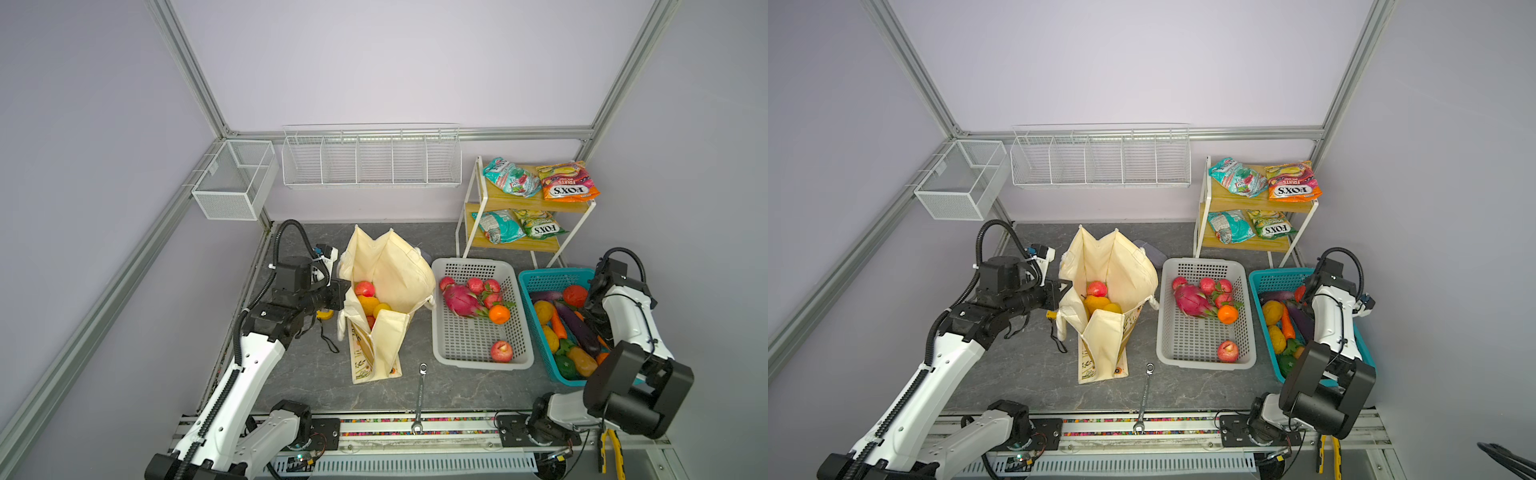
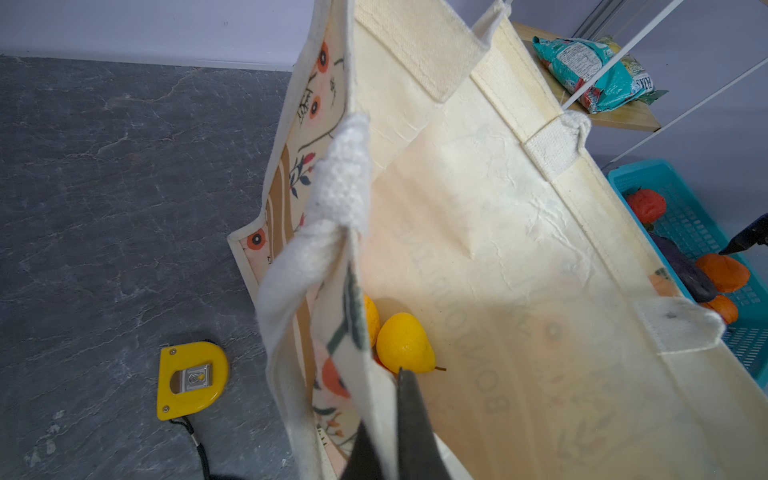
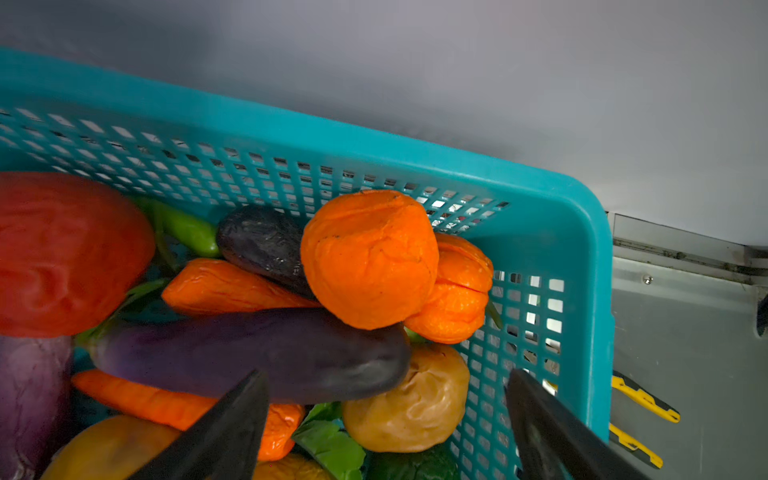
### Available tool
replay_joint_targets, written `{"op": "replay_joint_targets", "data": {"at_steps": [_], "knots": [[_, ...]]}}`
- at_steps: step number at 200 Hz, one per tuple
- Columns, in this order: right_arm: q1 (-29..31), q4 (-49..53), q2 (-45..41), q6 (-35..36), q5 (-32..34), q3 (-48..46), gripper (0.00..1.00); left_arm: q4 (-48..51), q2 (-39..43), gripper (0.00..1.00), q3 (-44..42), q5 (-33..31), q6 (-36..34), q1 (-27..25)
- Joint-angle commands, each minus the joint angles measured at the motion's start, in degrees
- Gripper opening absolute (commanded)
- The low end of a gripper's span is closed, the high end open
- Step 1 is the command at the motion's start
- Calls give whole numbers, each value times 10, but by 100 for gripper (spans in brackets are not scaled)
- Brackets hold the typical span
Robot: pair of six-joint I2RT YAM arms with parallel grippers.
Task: Place the food into the grocery bag and tie it
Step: 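Lower the right gripper onto the large orange fruit in the teal basket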
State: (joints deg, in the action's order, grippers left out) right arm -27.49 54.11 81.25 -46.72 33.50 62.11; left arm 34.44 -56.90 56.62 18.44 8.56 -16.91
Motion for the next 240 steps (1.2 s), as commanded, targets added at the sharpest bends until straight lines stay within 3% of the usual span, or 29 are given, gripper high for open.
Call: {"op": "replay_joint_targets", "data": {"at_steps": [1, 48, 170, 202, 240], "knots": [[-14, -25, 7, -16, 13, -14, 95, -10, 13, 0, -3, 11, -1, -3], [-46, -36, 13, -33, 18, -28, 100, -12, 14, 0, -3, 17, 0, -3], [-61, -55, 83, -42, 1, 1, 100, -16, 18, 0, -4, 25, 4, -4], [-62, -60, 86, -45, 9, 1, 96, -16, 21, 0, -4, 26, 4, -4], [-63, -77, 72, -44, 13, -8, 80, -17, 22, 0, -4, 27, 4, -4]]}}
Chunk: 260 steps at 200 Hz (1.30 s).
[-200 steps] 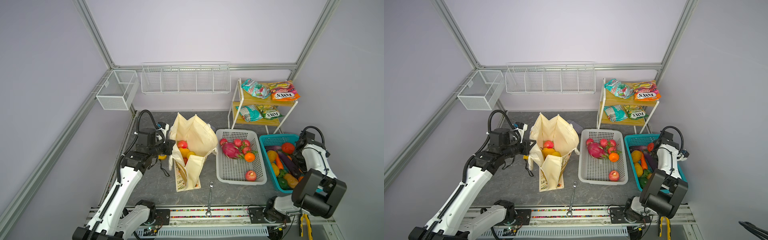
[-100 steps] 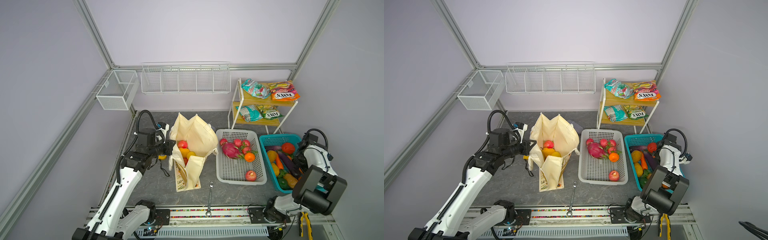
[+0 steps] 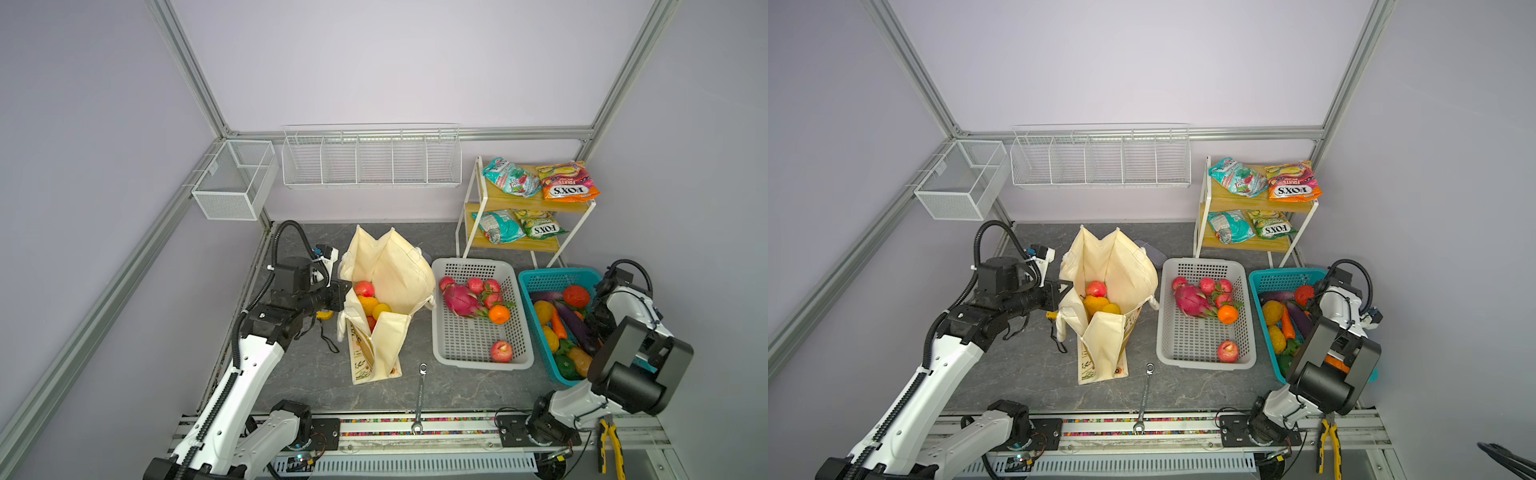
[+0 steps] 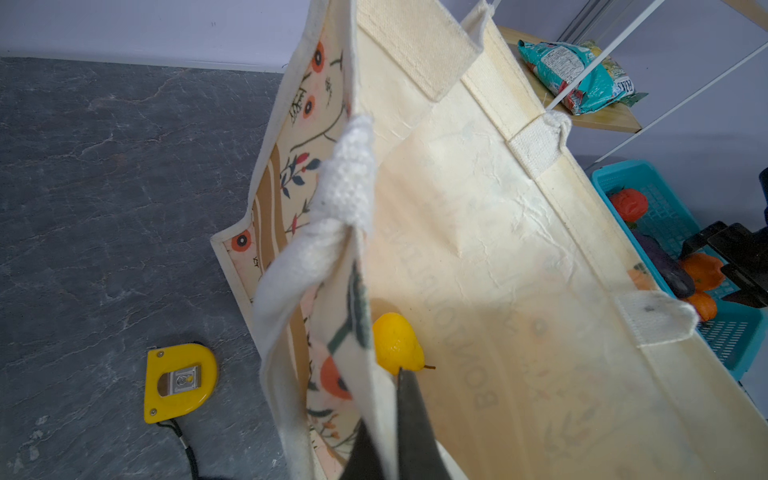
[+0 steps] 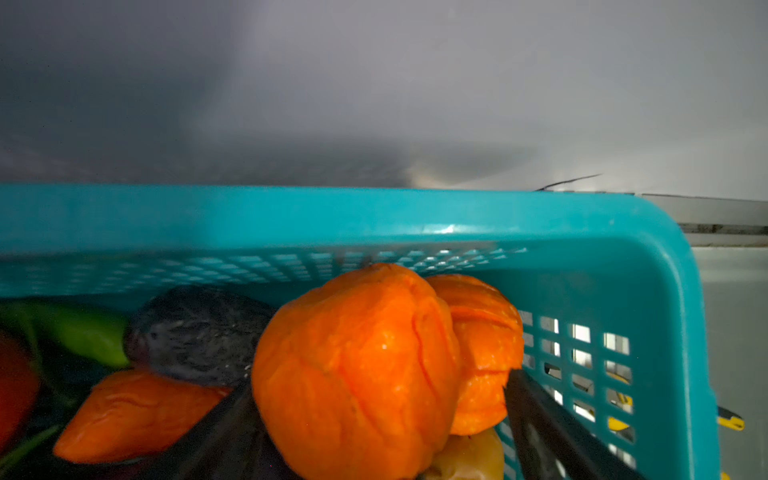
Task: Place the food into the grocery bag and tie it
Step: 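Lower the right gripper onto the large orange fruit in the teal basket, then close the right gripper on the large orange fruit and lift it, then carry the large orange fruit with the right gripper over the tote bag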
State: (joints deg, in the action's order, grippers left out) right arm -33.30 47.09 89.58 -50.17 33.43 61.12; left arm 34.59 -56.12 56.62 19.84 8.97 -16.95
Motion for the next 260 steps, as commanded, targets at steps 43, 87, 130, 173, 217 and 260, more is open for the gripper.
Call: {"op": "replay_joint_targets", "data": {"at_steps": [43, 87, 130, 173, 217, 260], "knots": [[-5, -15, -14, -8, 8, -5, 60, -18, 15, 0, -4, 15, 1, -4], [-6, -10, -27, -11, -9, -10, 49, -18, 16, 0, -4, 14, 1, -4], [9, 14, -133, 5, -57, -25, 47, -18, 16, 0, -4, 13, 1, -4], [63, 56, -271, 49, -89, -10, 46, -19, 15, 0, -5, 13, 1, -4], [223, 67, -364, 59, -146, -5, 46, -20, 14, 0, -5, 17, 2, -4], [479, 103, -336, 28, -88, 53, 46, -21, 10, 0, -5, 16, 3, -4]]}}
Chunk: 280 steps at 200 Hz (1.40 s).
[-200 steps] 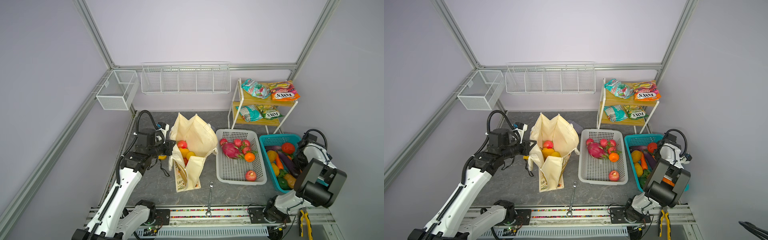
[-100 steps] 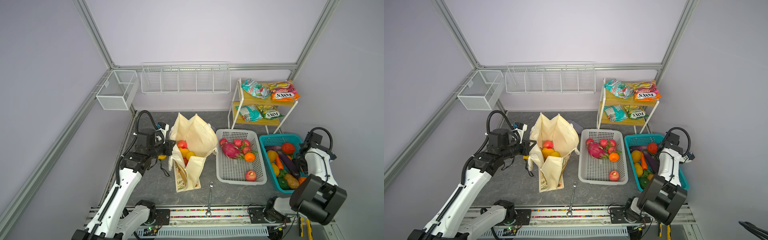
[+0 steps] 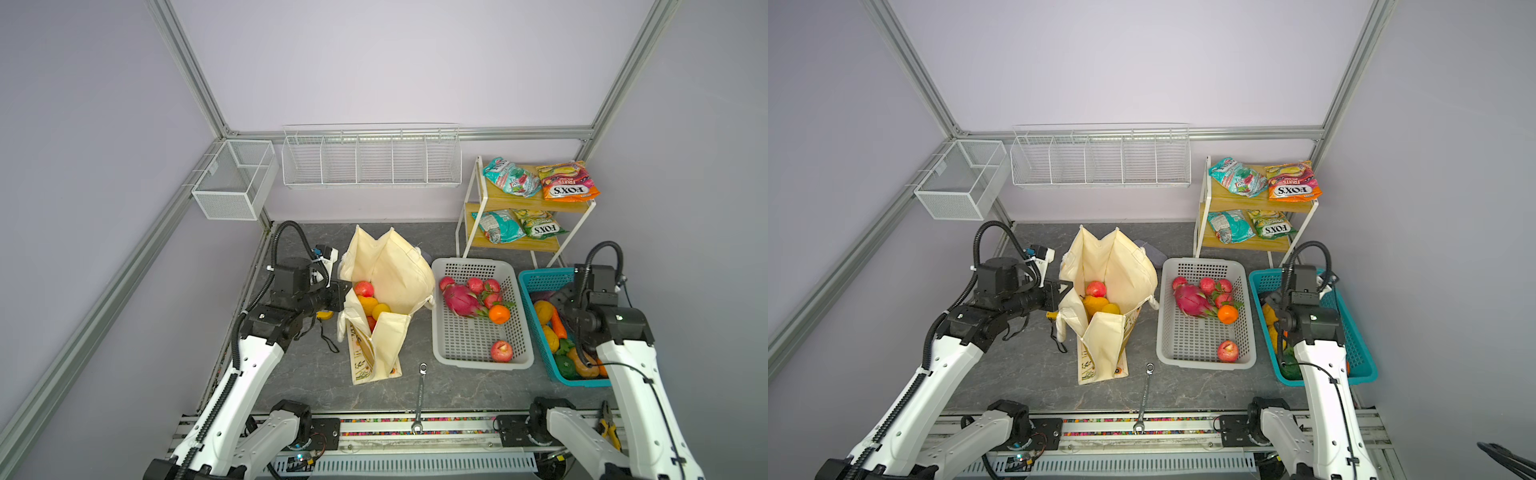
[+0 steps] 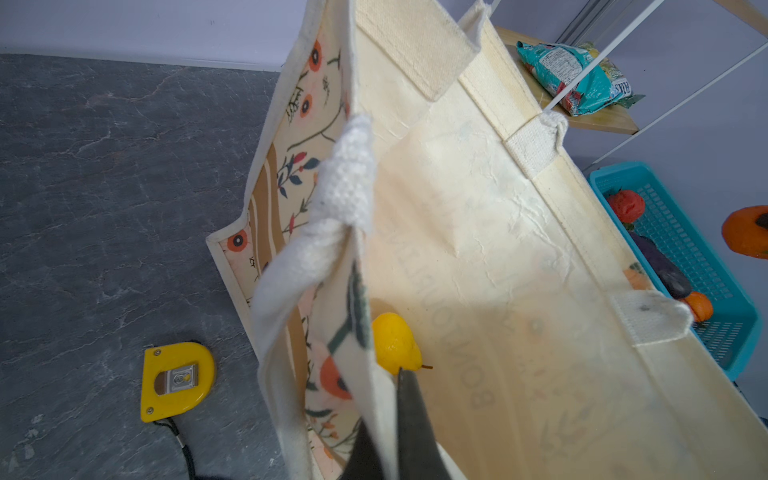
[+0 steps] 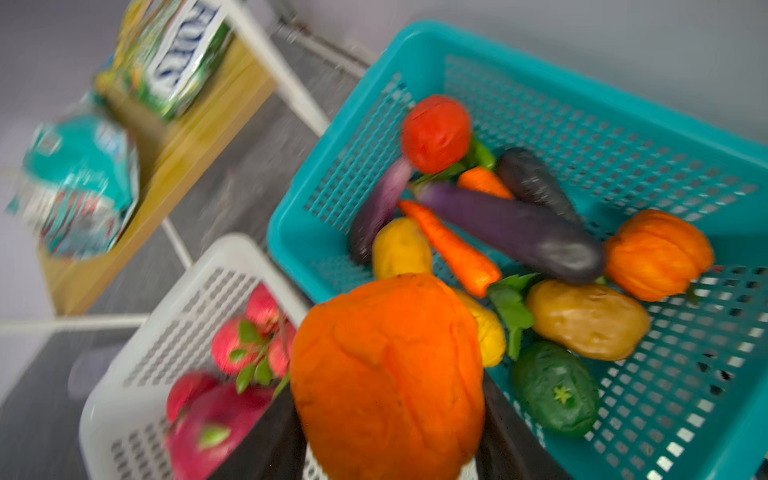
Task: Place the food into the grocery bag and tie it
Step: 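Carry the large orange fruit with the right gripper over the tote bag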
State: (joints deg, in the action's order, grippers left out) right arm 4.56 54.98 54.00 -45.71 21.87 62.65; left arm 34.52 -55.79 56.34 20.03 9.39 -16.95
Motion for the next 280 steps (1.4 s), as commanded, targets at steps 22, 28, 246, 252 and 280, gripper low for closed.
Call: {"op": "replay_joint_targets", "data": {"at_steps": [22, 28, 246, 252, 280], "knots": [[239, 27, 83, -7, 75, 109, 46, -20, 5, 0, -3, 14, -2, -4], [272, 28, 105, 2, 84, 134, 47, -20, 5, 0, -3, 13, -2, -4], [512, -47, 587, 154, -144, 544, 51, -19, 9, 0, -2, 13, -3, -4], [512, -48, 594, 153, -147, 543, 51, -19, 9, 0, -2, 14, -3, -4], [509, -47, 619, 148, -168, 544, 51, -20, 11, 0, -2, 14, -2, -4]]}}
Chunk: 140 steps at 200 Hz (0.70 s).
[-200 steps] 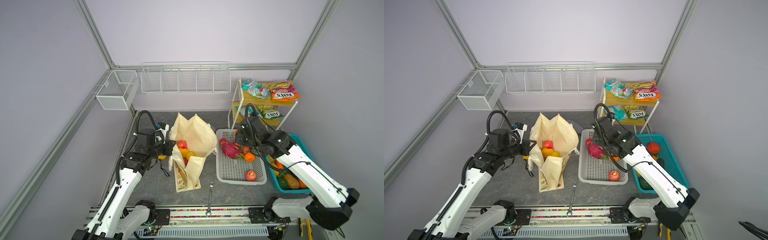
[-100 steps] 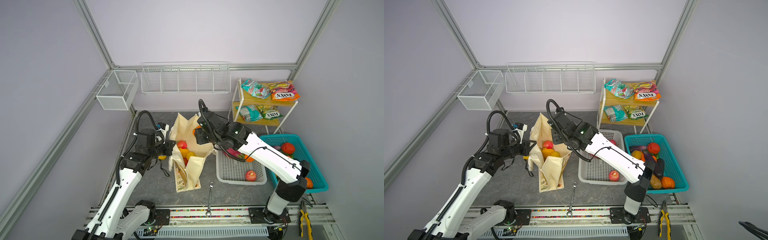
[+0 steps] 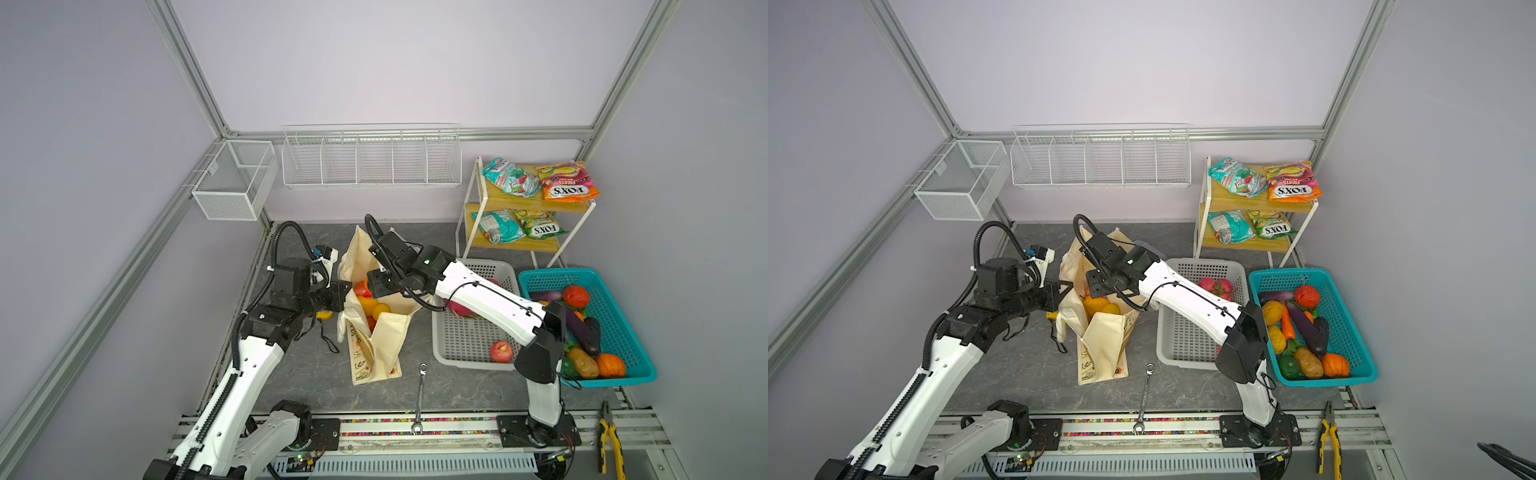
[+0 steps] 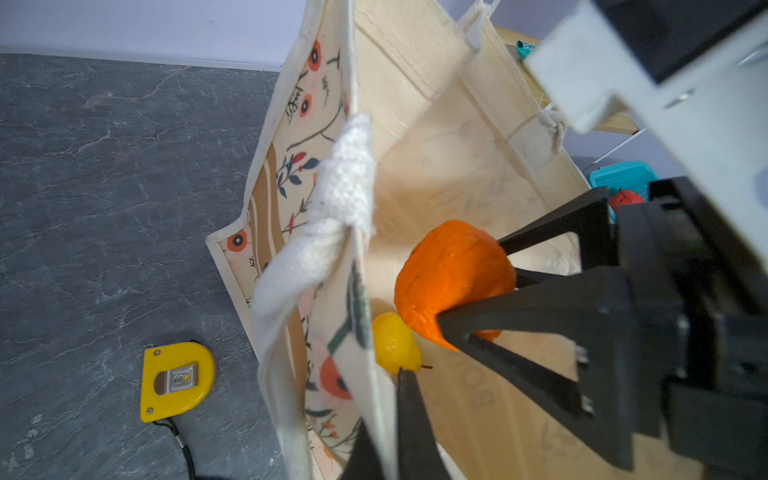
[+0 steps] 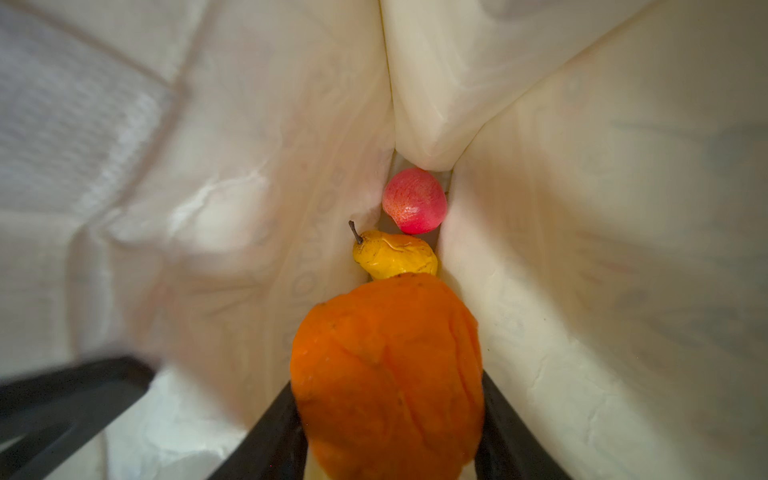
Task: Place the food into the grocery bag and tie it
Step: 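Carry the large orange fruit with the right gripper over the tote bag, then lower the large orange fruit into the bag with the right gripper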
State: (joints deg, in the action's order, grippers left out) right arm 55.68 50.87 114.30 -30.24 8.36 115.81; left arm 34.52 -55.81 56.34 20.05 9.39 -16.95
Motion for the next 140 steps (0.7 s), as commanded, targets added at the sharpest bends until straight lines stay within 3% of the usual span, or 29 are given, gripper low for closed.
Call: {"op": "replay_joint_targets", "data": {"at_steps": [1, 140], "knots": [[-2, -6, 17, -7, -34, 13, 51, -20, 11, 0, -2, 14, -2, -4], [-3, 4, 109, -21, -101, 13, 52, -20, 17, 0, -2, 18, -2, -4]]}}
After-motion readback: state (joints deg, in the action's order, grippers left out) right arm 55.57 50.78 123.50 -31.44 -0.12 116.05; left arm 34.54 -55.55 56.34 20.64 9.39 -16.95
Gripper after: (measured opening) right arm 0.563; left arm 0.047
